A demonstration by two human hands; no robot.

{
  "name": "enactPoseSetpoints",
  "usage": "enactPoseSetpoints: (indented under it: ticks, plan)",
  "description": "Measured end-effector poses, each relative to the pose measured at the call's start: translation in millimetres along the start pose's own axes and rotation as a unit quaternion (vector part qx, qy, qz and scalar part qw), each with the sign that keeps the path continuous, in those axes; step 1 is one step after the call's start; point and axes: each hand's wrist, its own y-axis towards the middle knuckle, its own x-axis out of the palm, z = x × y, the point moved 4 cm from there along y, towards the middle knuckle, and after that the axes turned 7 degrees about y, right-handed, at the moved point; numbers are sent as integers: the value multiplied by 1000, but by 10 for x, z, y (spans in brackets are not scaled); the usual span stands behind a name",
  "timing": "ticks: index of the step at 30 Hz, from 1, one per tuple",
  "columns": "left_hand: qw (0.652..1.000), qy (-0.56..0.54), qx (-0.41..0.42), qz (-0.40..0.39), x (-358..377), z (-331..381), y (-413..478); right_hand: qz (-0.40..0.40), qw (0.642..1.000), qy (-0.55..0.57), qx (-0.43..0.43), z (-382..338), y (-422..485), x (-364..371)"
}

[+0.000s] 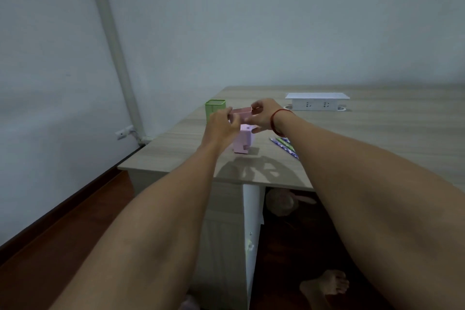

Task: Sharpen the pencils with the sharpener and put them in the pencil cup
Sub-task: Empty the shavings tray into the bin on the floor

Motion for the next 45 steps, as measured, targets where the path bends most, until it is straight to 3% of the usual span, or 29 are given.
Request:
enactPoseSetpoints:
  ticks: [11, 18, 25, 28, 32, 45]
  plan:
    - [979, 25, -158, 125, -1232, -1173, -846, -161, 985, 64, -15, -140, -302, 1804]
    - [940, 20, -286, 184, -1477, -2252, -1729, -237, 969, 76, 7, 449, -484, 3105]
    - [892, -7, -428, 145, -965, -3108, -2501, -272, 950, 83, 128, 1717, -487, 3998]
    - [868, -19, -483, 115, -664, -3442, -2788, -276, 933, 94, 212, 2237, -528, 4175]
    - [834, -26, -543, 89, -339, -3748, -3113, -275, 923, 63, 261, 2749, -589, 4323]
    - [732, -52, -679, -1, 173, -4520, -3860, -299, 888, -30, 348, 3463, -738, 4656]
